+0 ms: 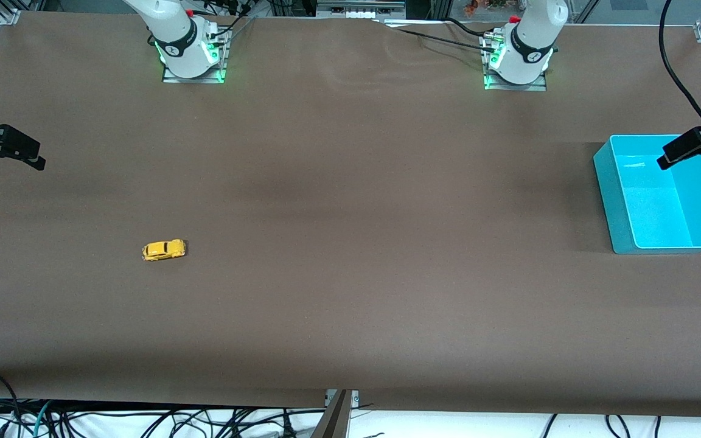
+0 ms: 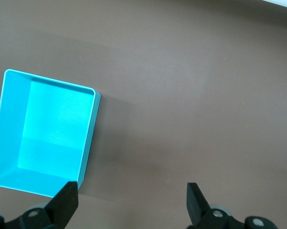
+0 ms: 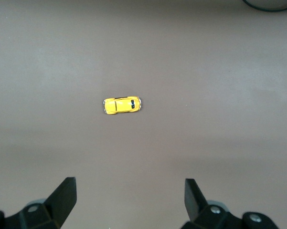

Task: Wind and store yellow beetle car

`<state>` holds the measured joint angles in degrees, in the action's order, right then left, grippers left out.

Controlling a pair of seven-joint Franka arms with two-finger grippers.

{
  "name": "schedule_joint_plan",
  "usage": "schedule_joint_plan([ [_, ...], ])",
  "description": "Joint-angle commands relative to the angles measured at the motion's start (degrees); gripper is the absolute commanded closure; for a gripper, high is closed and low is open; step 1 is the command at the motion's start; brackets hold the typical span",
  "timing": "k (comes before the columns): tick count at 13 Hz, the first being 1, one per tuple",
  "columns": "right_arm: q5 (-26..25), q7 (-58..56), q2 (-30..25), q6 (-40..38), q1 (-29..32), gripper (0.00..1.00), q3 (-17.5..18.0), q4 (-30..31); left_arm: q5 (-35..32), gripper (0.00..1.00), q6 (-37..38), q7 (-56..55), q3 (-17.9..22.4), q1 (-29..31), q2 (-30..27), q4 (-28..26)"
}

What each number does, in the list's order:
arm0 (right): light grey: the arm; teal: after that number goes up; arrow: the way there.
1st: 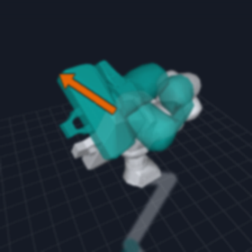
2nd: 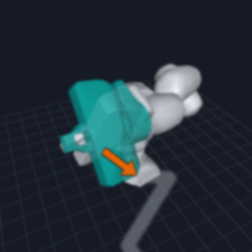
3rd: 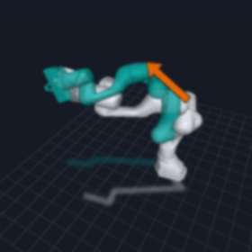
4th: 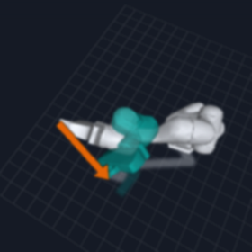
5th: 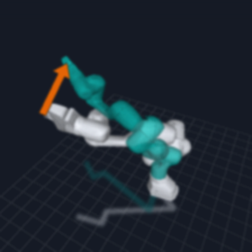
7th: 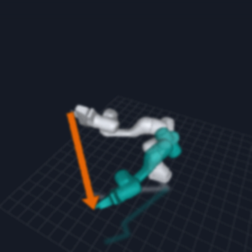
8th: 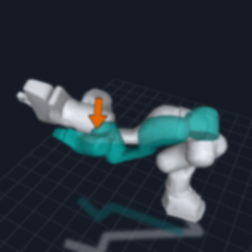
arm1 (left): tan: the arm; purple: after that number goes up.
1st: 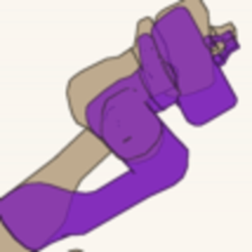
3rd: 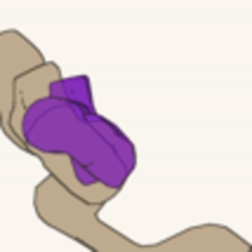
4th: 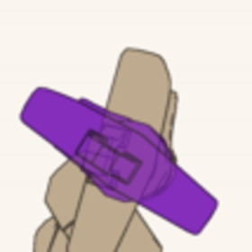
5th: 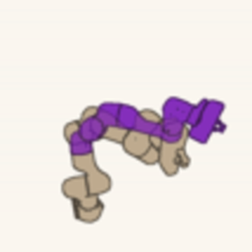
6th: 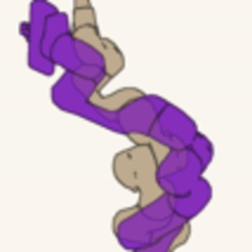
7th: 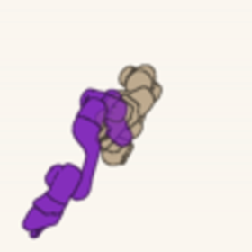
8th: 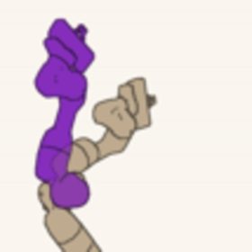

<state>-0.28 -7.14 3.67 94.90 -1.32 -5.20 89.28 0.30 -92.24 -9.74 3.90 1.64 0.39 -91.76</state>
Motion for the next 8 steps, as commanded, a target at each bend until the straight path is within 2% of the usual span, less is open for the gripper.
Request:
schedule_joint_plan([
  [1,0.19,-0.33,0.99,-1.21,0.35,0.00,0.37,-0.60,0.05,0.00,1.01,0.86,0.05,0.12,0.49,1.50],
  [4,0.54,0.19,2.48,-4.79,0.18,0.00,0.37,-0.25,0.14,0.00,1.01,0.86,0.05,0.12,0.49,1.50],
  [8,0.28,-2.34,5.02,-5.16,-0.26,0.00,0.81,-0.42,0.05,0.00,1.01,0.86,0.14,0.21,0.49,1.50],
])
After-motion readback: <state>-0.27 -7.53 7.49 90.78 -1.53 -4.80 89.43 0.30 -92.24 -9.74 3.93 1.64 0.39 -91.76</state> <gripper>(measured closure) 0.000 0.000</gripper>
